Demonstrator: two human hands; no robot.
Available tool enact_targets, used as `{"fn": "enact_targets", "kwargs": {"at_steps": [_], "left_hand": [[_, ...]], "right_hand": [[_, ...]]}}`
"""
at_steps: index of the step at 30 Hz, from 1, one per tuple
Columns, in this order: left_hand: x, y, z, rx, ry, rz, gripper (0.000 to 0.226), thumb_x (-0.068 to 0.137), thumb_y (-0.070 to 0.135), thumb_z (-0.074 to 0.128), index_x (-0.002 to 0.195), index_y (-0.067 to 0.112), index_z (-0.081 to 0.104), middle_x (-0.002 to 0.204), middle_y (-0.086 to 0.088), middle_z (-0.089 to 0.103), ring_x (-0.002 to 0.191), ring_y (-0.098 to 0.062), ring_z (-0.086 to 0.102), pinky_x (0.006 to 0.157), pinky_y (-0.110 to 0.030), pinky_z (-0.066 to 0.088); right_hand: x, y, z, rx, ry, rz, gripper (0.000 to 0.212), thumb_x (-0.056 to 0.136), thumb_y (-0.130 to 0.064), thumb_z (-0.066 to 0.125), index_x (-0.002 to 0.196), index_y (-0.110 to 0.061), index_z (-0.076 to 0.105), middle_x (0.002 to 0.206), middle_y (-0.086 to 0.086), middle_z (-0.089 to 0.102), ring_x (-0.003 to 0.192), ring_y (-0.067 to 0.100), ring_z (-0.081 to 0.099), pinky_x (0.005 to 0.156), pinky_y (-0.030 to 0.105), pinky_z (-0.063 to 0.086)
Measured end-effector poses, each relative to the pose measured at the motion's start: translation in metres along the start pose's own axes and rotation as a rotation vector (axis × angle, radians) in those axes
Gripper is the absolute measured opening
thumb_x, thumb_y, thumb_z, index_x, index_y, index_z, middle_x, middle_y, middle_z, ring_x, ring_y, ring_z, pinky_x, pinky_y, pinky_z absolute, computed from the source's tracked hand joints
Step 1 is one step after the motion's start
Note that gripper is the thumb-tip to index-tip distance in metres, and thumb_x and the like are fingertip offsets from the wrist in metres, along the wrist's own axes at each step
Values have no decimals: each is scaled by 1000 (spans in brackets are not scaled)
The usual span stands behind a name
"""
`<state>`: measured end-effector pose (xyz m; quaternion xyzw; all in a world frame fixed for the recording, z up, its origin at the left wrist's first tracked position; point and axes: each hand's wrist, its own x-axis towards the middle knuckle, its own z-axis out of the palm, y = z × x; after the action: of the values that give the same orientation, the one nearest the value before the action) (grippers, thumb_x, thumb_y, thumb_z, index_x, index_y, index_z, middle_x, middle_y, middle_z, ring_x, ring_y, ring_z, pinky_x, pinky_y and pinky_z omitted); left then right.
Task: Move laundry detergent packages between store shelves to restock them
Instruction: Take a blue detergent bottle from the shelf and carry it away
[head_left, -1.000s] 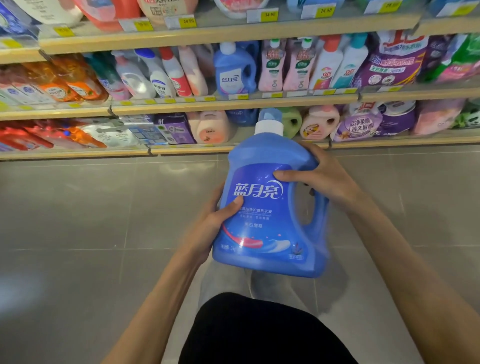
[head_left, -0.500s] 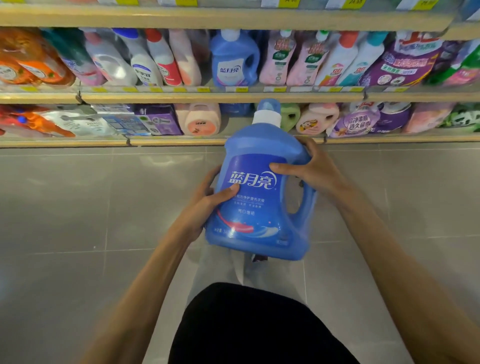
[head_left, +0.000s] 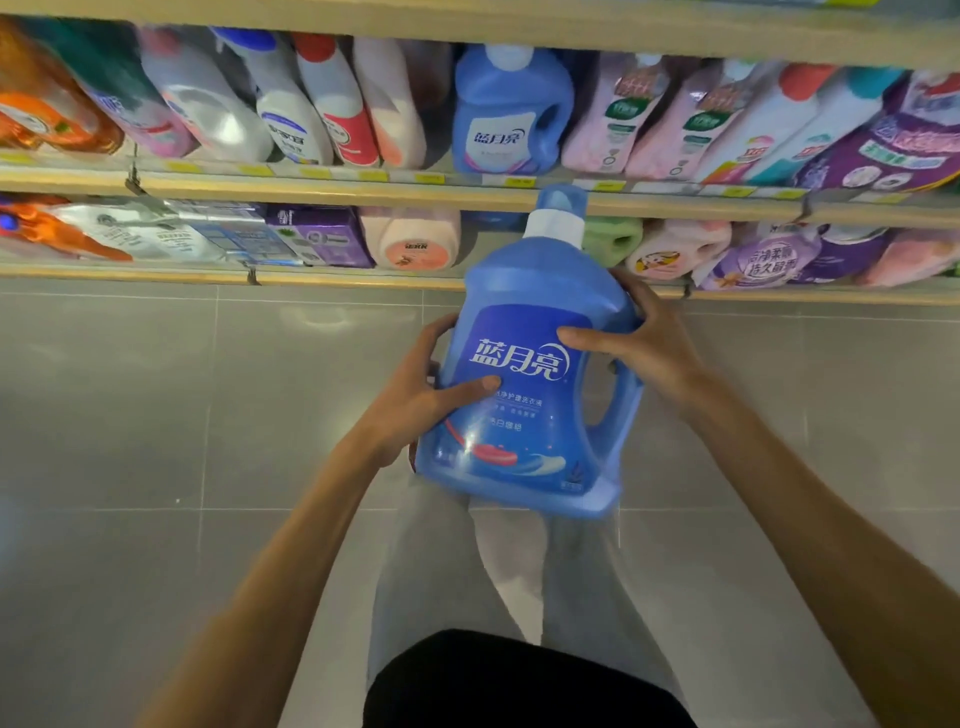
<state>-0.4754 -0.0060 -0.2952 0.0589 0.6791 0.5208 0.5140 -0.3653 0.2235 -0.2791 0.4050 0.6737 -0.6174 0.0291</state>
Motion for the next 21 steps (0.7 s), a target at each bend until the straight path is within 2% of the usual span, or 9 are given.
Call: {"fn": "enact_targets", "kwargs": {"at_steps": [4, 7, 10, 12, 14, 16, 19, 21], "left_hand": [[34, -32, 2, -31, 40, -2, 83, 63, 44, 90, 131, 49, 43, 105, 5, 72, 96, -13, 72, 75, -32, 63], [71, -64, -1, -52, 72, -22, 77, 62, 43, 88, 126, 53, 45, 95, 13, 74, 94, -14, 73, 73, -30, 63], [113, -96, -10, -47, 71, -48, 80, 56, 52, 87, 124, 57, 46, 100, 11, 73, 96, -15, 72, 78, -36, 63], [146, -118, -18, -40, 56, -45, 81, 57, 50, 88, 126, 56, 46, 107, 5, 72, 99, -17, 72, 81, -40, 63], [179, -140, -27, -27, 32, -41, 79, 63, 42, 88, 129, 52, 46, 109, 2, 71, 100, -18, 72, 82, -39, 63], [214, -160, -35, -18, 13, -37, 77, 66, 36, 86, 131, 48, 46, 110, 2, 71, 102, -18, 71, 81, -37, 63], [268, -189, -46, -20, 8, -19, 78, 66, 34, 86, 132, 44, 47, 110, 0, 72, 102, -20, 71, 81, -37, 63], [302, -206, -51, -10, 9, -2, 78, 65, 34, 86, 132, 46, 48, 108, 3, 73, 102, -19, 71, 81, -35, 63]], "right_hand": [[39, 25, -1, -53, -37, -8, 83, 55, -26, 95, 128, -24, 57, 115, -12, 69, 99, 3, 69, 65, 17, 53], [77, 52, 6, -42, -61, -2, 77, 49, -28, 94, 117, -34, 60, 113, -14, 69, 100, 3, 69, 77, 25, 57], [115, 88, 18, -29, -67, 10, 72, 49, -26, 92, 113, -36, 61, 112, -11, 72, 102, 6, 70, 88, 36, 59], [143, 116, 24, -41, -60, -1, 80, 46, -34, 96, 118, -32, 61, 116, -7, 71, 106, 12, 70, 90, 42, 58], [171, 141, 33, -63, -43, -2, 87, 43, -41, 96, 121, -32, 58, 118, -9, 69, 107, 10, 68, 91, 42, 57], [199, 165, 41, -77, -29, -4, 86, 42, -40, 93, 119, -36, 56, 116, -14, 67, 104, 4, 67, 90, 38, 57], [244, 197, 52, -78, 2, -21, 84, 38, -46, 92, 113, -42, 55, 112, -18, 66, 102, 1, 67, 88, 36, 57], [274, 216, 59, -87, 17, -39, 88, 39, -44, 92, 118, -38, 53, 113, -18, 65, 99, 1, 66, 81, 31, 57]]}}
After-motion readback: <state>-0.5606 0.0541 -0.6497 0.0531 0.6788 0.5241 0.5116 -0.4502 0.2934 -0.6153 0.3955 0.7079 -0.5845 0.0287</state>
